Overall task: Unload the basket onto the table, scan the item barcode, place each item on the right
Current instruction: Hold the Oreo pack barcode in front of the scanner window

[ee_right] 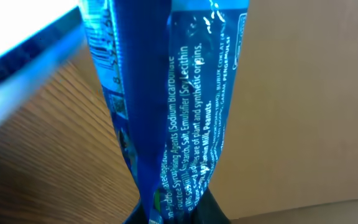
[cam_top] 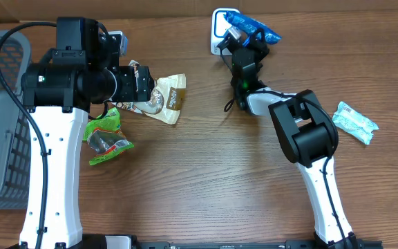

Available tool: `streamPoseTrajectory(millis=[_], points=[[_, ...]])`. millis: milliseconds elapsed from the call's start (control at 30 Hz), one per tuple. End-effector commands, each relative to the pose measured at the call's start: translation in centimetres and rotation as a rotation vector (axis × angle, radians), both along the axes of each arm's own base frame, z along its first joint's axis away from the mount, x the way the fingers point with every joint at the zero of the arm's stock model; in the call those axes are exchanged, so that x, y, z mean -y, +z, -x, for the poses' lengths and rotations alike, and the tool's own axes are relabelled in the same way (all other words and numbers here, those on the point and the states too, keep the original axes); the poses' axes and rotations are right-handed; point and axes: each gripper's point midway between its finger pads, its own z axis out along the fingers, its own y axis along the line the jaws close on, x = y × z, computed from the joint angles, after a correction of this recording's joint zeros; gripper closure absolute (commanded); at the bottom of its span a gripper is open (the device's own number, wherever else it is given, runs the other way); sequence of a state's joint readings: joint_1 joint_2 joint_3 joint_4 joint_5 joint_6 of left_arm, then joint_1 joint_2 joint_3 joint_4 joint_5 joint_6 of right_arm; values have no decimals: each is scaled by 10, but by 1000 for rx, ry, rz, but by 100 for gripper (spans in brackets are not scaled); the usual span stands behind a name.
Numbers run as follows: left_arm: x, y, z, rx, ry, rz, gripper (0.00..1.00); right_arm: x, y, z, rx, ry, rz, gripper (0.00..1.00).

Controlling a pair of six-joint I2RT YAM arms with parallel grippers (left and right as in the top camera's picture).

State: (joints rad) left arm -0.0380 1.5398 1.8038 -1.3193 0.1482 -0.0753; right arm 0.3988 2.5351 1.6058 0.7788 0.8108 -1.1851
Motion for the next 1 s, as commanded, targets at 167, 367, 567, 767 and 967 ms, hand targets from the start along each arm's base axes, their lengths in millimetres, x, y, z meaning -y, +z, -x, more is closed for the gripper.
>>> streamPoseTrajectory(millis=[167,367,567,767,967], points=[[0,-2,0,-8,10,4,0,3,18,-5,51,-3,3,96],[0,-2,0,-8,10,4,0,1,42,-5,128,9,41,96],[0,-2,0,-8,10,4,0,-12,64,-6,176,78,156,96],[0,-2,0,-8,10,4,0,-28,54,-12,119,173,239,96],[0,-2,0,-8,10,4,0,-30,25,-18,-5,234,280,96]])
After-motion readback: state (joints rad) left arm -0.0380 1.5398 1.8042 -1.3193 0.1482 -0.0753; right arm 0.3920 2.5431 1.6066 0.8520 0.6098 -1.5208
